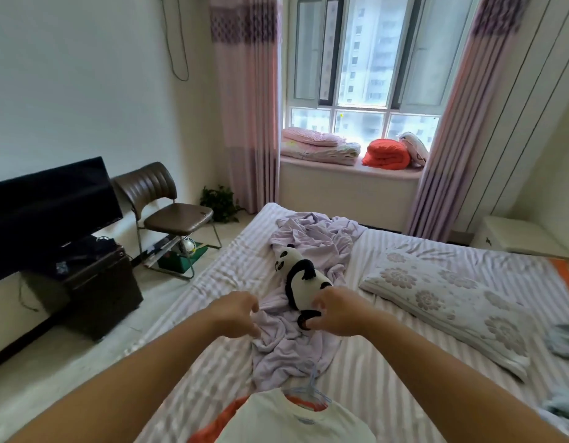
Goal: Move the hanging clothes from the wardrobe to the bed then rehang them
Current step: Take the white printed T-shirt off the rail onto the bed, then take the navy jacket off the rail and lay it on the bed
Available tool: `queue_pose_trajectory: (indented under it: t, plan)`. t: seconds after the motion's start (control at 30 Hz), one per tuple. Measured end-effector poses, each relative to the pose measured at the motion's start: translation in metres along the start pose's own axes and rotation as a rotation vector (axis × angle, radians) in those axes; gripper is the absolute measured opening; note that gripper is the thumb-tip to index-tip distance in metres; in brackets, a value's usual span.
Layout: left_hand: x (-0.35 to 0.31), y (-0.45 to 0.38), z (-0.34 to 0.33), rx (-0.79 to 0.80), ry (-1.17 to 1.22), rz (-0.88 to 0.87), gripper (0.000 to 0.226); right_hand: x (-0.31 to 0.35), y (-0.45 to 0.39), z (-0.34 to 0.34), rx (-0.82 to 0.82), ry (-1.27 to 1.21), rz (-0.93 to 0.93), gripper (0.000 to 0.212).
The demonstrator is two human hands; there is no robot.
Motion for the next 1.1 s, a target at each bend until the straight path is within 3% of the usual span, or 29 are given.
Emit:
queue_pose_trajectory:
  t: [0.47,0.67,0.8,1.1]
  plan:
    - [0.028,0.275,0.027,-0.180,0.088,0.348,0.058,0.147,0.127,0.019,0.076,0.153,0.453,0.053]
    - [0.061,0.416,0.037,-0.301,0.150,0.513,0.056,0.255,0.189,0.006,0.113,0.172,0.658,0.055]
    - [0.093,0.514,0.029,-0.299,0.176,0.637,0.056,0.334,0.239,-0.012,0.150,0.164,0.784,0.053]
    - [0.173,0.759,-0.024,-0.359,0.245,0.924,0.059,0.514,0.386,-0.076,0.187,0.206,1.033,0.055]
Point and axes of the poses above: each hand's wrist, its own y-axis away from the middle knuckle, its own z-axis out of the back of the hand, x = y × z, the point moved 3 cm from there along -y, towards the middle knuckle, and after that the axes turned 2 degrees about z, right-handed, at the moved point
